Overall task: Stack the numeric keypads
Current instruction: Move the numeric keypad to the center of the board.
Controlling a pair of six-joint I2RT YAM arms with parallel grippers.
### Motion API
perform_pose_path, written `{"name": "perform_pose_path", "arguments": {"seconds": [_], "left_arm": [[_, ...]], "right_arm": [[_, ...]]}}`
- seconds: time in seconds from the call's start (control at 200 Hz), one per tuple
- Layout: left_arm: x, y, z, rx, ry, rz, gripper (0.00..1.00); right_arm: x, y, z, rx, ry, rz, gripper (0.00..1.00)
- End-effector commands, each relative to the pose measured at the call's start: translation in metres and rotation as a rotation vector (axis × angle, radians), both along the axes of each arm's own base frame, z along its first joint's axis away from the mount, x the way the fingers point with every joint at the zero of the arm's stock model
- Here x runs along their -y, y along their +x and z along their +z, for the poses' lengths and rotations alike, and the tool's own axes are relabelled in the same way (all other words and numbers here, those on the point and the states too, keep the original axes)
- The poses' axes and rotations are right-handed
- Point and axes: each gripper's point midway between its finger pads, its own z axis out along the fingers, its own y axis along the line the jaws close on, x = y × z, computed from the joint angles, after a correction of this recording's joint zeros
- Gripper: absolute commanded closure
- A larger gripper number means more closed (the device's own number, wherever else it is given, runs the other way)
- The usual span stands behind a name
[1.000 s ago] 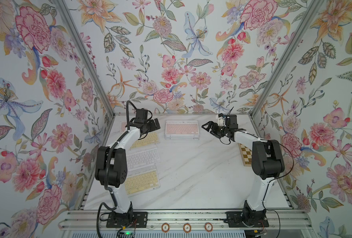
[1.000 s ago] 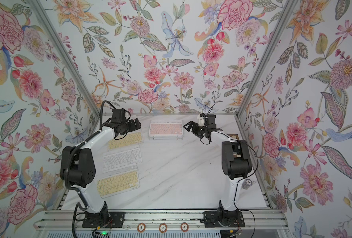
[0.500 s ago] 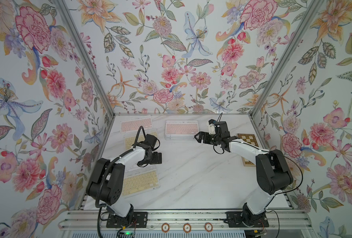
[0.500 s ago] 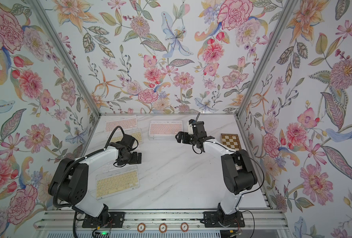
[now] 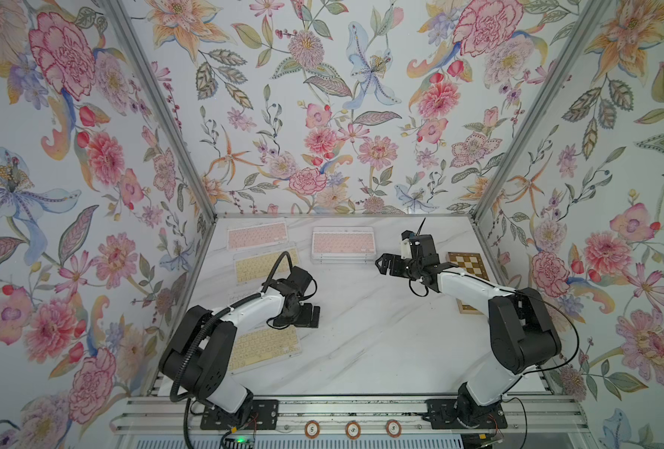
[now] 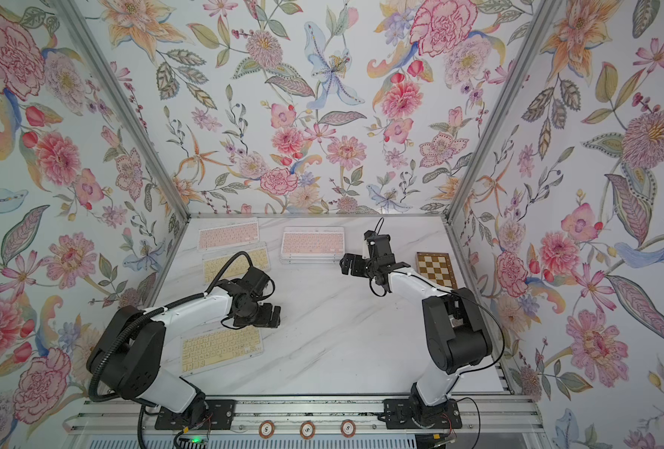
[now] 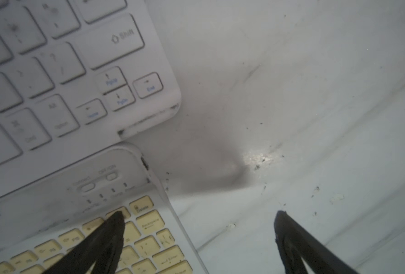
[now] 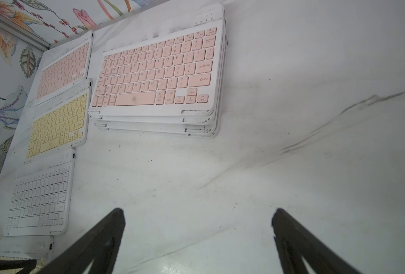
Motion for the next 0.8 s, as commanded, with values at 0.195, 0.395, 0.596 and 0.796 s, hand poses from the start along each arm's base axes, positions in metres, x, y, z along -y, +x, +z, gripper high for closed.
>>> {"name": "perform_pose_path", "arguments": {"seconds": [0.195,0.395,0.596,0.796], "left_arm": [[0.03,-0.023,-0.031,-0.097,-0.076,-0.037,0.01],[0.081,-0.01,-0.035,-0.079,-0.21,-0.058,0.01],[0.164,0.026,-0.015,-0.001,-0.339,-0.117,0.01],[0.248,0.089,0.036,0.124,-0.482,-0.176,0.01]], "right_arm": [[0.015,-0.008,0.011,0.008,0.056,-0.033,0.01],[0.031,-0.008,0.013,0.007,0.102,-0.08,0.01],[0.08,-0.007,0.012,-0.015,0.156,-0.24,0.01],[0.13,-0.012,0.018,0.009,0.231,-0.386,0.01]]}}
